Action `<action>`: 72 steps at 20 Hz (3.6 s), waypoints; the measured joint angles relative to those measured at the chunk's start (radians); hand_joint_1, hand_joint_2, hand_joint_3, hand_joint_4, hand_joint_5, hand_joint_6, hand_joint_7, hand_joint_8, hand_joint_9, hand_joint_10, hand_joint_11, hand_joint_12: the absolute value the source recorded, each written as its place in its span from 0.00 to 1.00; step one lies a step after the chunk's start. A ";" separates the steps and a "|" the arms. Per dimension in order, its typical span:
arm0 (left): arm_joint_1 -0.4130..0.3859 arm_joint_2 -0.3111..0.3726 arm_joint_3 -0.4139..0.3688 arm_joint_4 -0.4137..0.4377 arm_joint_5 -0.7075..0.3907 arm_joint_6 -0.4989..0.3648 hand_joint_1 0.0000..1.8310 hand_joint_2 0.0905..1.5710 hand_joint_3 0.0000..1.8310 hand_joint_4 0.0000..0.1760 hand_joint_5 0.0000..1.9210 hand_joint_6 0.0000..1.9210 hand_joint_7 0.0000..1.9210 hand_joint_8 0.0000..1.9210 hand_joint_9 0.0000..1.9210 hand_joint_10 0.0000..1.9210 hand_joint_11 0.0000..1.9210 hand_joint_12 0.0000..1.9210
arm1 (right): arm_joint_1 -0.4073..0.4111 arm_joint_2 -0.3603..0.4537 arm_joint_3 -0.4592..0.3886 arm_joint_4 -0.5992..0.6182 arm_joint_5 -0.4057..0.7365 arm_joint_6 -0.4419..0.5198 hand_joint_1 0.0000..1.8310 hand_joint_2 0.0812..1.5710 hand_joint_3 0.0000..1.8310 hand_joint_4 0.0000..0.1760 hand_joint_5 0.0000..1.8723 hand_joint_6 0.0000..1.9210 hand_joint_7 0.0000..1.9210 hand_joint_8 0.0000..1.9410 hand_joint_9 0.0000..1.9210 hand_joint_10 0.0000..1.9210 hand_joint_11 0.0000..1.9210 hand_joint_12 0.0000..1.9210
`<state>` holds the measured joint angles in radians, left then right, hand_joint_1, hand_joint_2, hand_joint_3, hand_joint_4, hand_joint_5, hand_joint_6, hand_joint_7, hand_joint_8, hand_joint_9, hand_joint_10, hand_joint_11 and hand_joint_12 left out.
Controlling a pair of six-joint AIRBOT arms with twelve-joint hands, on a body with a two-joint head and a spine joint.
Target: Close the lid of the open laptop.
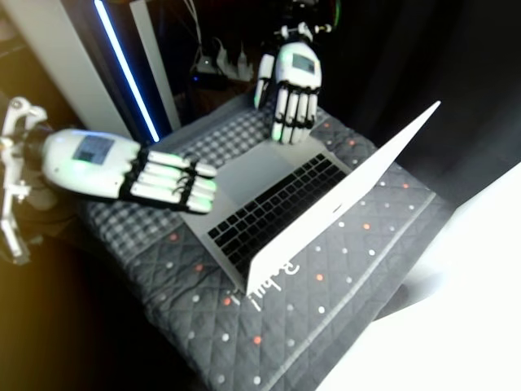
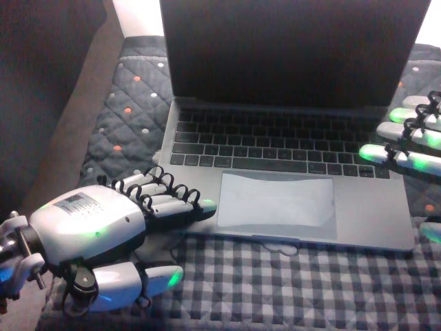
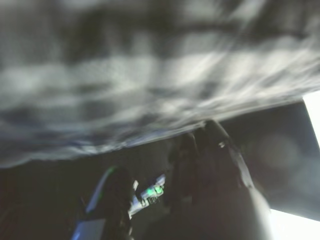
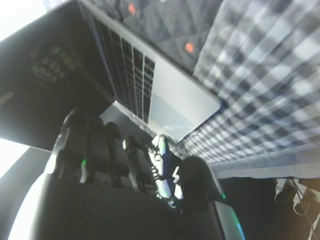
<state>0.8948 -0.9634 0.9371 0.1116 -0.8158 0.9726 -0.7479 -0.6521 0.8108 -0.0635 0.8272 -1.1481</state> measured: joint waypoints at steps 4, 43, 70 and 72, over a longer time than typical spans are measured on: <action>0.001 0.000 0.000 -0.002 0.002 -0.008 0.13 0.94 0.00 0.05 0.10 0.00 0.15 0.01 0.06 0.15 0.00 0.25 | 0.096 0.000 0.003 -0.030 0.002 0.000 0.13 0.88 0.00 0.10 0.00 0.00 0.00 0.00 0.00 0.00 0.00 0.00; 0.023 -0.047 0.033 -0.005 -0.037 -0.052 0.09 0.94 0.00 0.15 0.12 0.01 0.16 0.01 0.10 0.08 0.00 0.27 | 0.531 -0.227 0.159 0.160 -0.036 -0.373 0.19 0.87 0.00 0.00 0.00 0.00 0.00 0.00 0.00 0.00 0.01 0.01; 0.026 -0.054 0.033 -0.032 -0.056 -0.063 0.09 0.94 0.00 0.23 0.10 0.00 0.14 0.01 0.11 0.02 0.00 0.34 | 0.642 -0.235 0.265 -0.087 -0.382 0.094 0.25 0.78 0.00 0.00 0.02 0.73 0.11 0.80 0.17 0.89 0.17 1.00; 0.034 -0.048 0.025 -0.043 -0.064 -0.067 0.08 0.94 0.00 0.31 0.09 0.00 0.13 0.00 0.09 0.02 0.00 0.28 | 0.616 -0.225 0.264 -0.251 -0.352 0.286 0.26 0.79 0.00 0.00 0.02 0.79 0.10 0.82 0.15 0.90 0.13 1.00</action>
<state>0.9291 -1.0111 0.9619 0.0685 -0.8799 0.9054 -0.1318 -0.8776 1.0748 -0.3141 0.4755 -0.8619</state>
